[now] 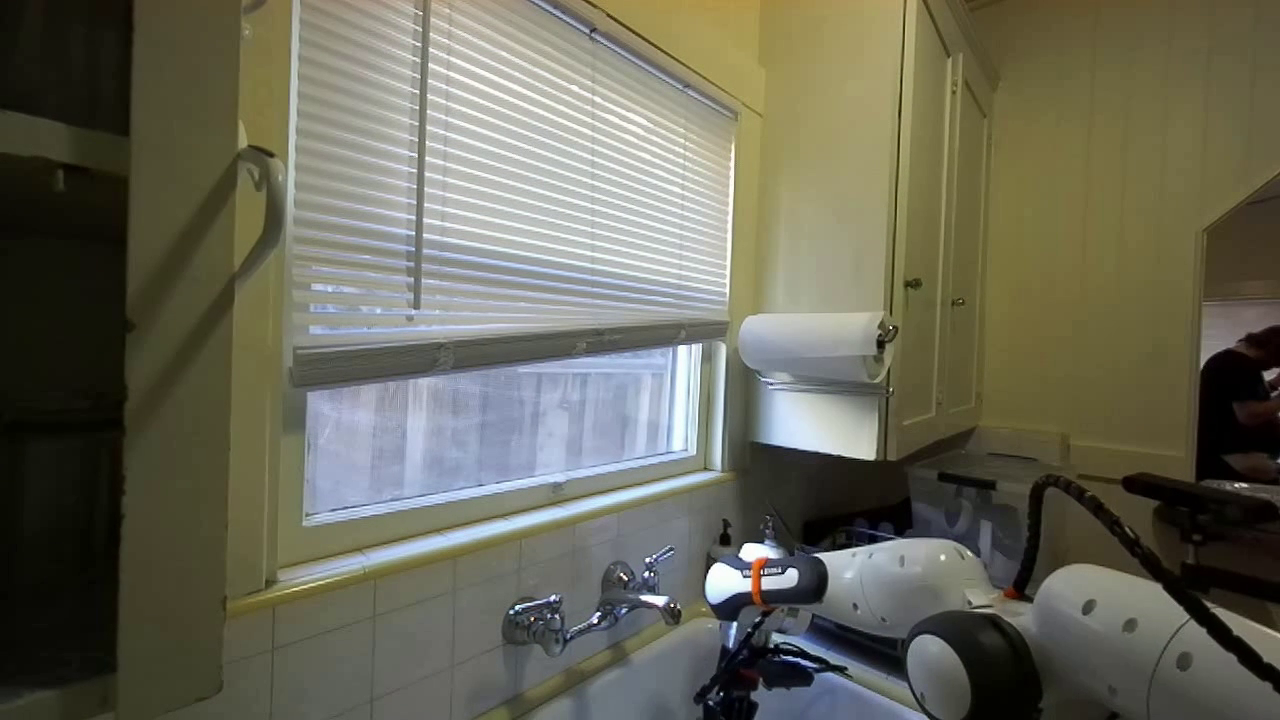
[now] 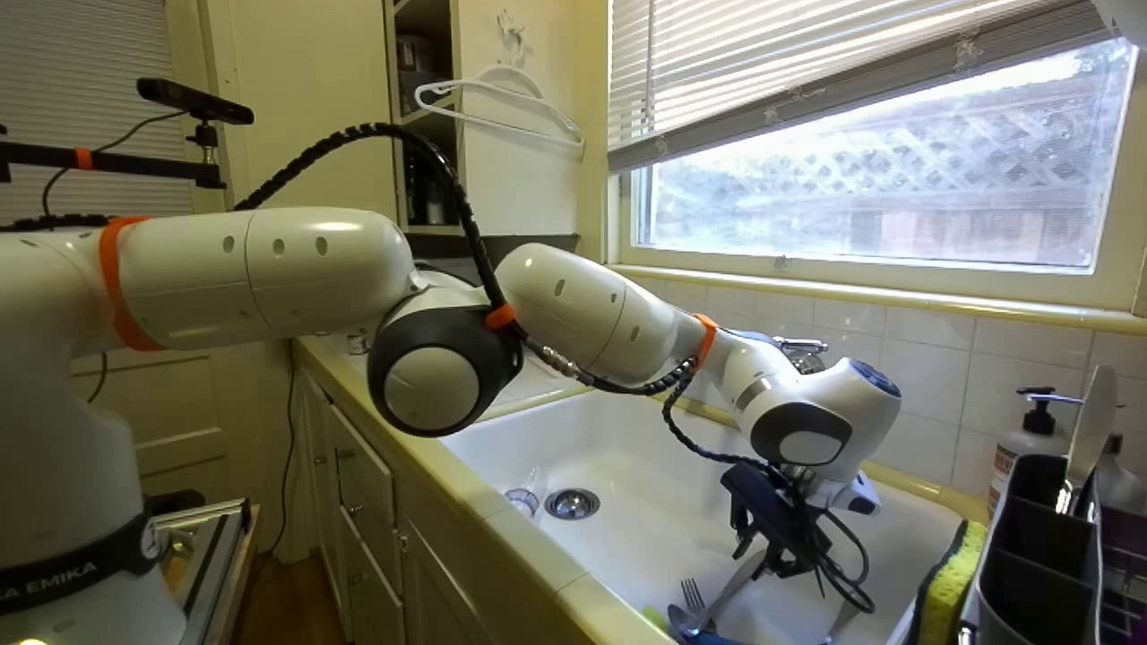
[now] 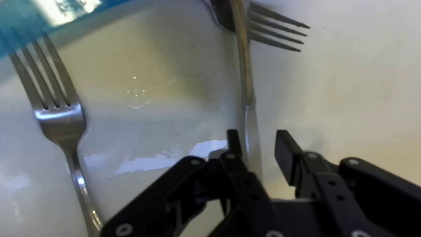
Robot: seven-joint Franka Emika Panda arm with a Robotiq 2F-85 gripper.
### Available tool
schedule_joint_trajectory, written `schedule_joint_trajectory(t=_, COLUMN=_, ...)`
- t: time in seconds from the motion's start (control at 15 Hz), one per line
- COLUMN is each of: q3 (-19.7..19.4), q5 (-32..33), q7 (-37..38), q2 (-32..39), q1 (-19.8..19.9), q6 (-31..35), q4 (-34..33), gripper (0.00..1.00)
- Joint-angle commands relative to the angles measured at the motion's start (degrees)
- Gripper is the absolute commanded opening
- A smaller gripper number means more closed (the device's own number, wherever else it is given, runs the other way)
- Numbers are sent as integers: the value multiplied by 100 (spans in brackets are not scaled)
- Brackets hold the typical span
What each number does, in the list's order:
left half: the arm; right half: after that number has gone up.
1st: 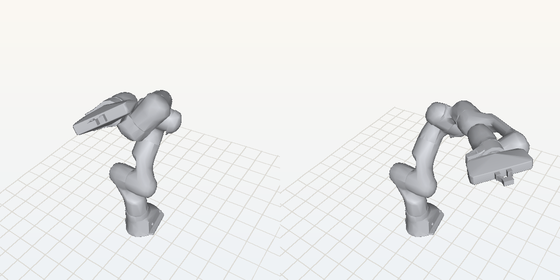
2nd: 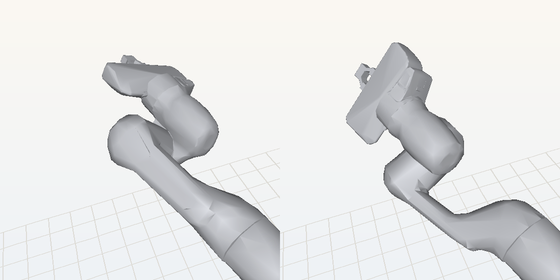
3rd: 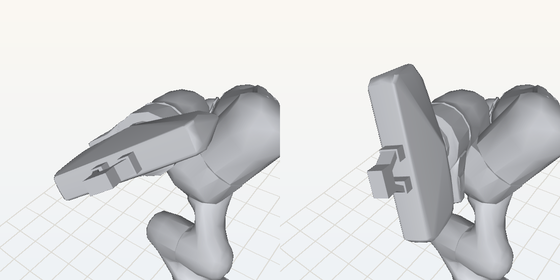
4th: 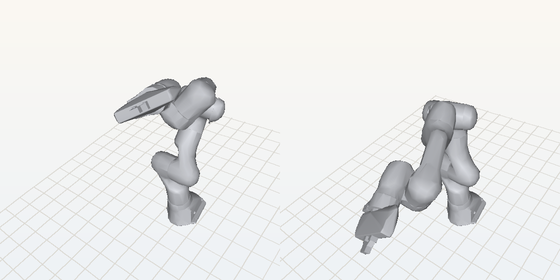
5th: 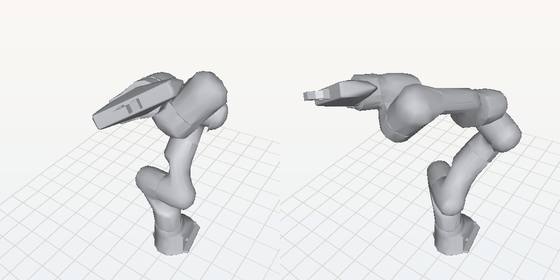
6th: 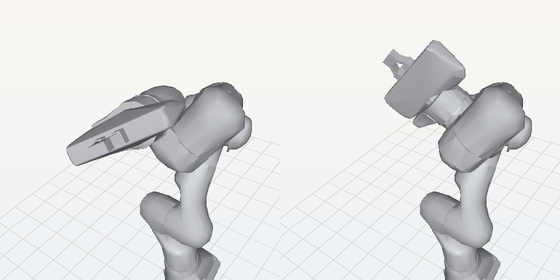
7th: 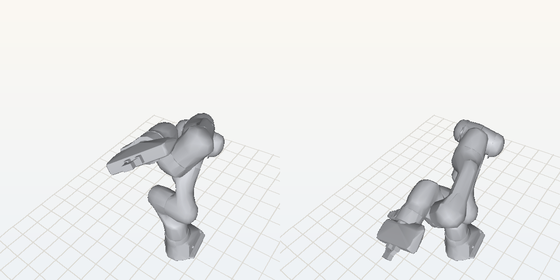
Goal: Put the knife inside the sink
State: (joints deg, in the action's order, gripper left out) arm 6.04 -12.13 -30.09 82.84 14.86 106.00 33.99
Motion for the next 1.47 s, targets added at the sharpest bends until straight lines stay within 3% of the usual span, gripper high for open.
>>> schedule_joint_trajectory(t=0.0, q3=-83, q5=101, q7=250, q2=179, q1=-84, q6=-103, q4=-517, gripper=67)
schedule_joint_trajectory(t=0.27, q3=-259, q5=173, q7=574, q2=-120, q1=-248, q6=-1, q4=-414, gripper=98)
schedule_joint_trajectory(t=0.33, q3=-309, q5=181, q7=696, q2=-181, q1=-287, q6=-3, q4=-399, gripper=100)
schedule_joint_trajectory(t=0.6, q3=-575, q5=158, q7=1329, q2=-516, q1=-393, q6=19, q4=-215, gripper=100)
schedule_joint_trajectory(t=1.2, q3=-797, q5=303, q7=1206, q2=-1415, q1=-506, q6=-1640, q4=733, gripper=100)
schedule_joint_trajectory(t=1.4, q3=-941, q5=365, q7=1535, q2=-1811, q1=-635, q6=-1403, q4=1359, gripper=100)
